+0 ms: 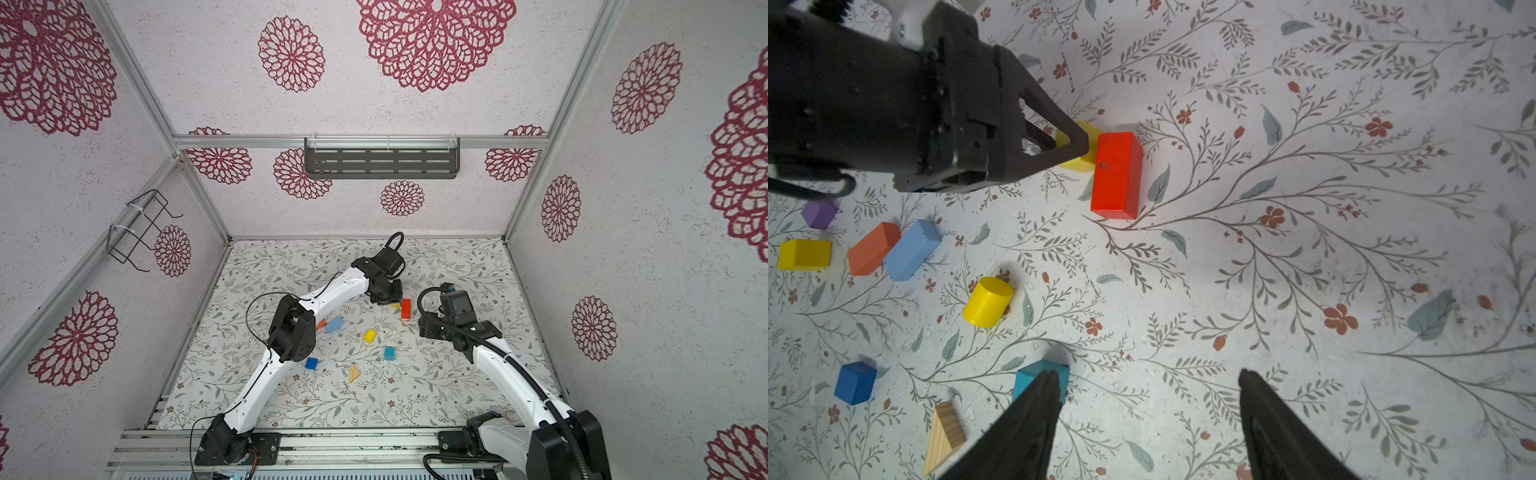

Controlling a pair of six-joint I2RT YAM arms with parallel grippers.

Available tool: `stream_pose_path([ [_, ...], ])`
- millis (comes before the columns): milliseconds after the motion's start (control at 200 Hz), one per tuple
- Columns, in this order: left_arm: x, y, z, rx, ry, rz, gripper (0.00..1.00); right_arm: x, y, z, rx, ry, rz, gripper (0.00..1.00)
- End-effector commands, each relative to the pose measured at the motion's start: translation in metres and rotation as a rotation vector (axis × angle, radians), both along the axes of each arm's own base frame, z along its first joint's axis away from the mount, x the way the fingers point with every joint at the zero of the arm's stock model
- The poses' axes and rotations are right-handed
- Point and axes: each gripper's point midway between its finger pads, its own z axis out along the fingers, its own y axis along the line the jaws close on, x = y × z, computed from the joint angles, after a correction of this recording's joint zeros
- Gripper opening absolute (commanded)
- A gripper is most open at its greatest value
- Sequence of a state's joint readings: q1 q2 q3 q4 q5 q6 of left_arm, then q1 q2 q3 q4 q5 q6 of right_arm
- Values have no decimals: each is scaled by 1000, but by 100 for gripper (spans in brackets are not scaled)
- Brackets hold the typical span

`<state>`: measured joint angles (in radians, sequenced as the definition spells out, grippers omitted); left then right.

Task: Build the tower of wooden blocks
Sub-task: 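Position the yellow cube above the red block with the left gripper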

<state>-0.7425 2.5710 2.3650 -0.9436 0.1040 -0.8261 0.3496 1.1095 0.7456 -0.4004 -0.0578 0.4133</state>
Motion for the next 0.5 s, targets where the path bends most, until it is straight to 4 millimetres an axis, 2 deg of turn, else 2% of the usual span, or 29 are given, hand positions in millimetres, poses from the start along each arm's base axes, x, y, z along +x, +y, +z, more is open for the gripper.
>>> stream_pose_path([
  [0, -3, -10, 0, -16, -3, 1, 37, 4, 0, 5, 19, -16, -15, 71],
  [240, 1, -9, 14, -22, -33, 3, 57, 4, 0, 6, 20, -14, -17, 71],
  [360, 3, -6, 28, -21, -57, 3, 62, 5, 1, 7, 25, -12, -20, 71],
  [430, 5, 0, 36, -9, -72, 6, 62, 5, 2, 7, 33, -9, -21, 67],
  [495, 7, 8, 46, -3, -87, 13, 61, 6, 4, 7, 47, -7, -22, 56],
])
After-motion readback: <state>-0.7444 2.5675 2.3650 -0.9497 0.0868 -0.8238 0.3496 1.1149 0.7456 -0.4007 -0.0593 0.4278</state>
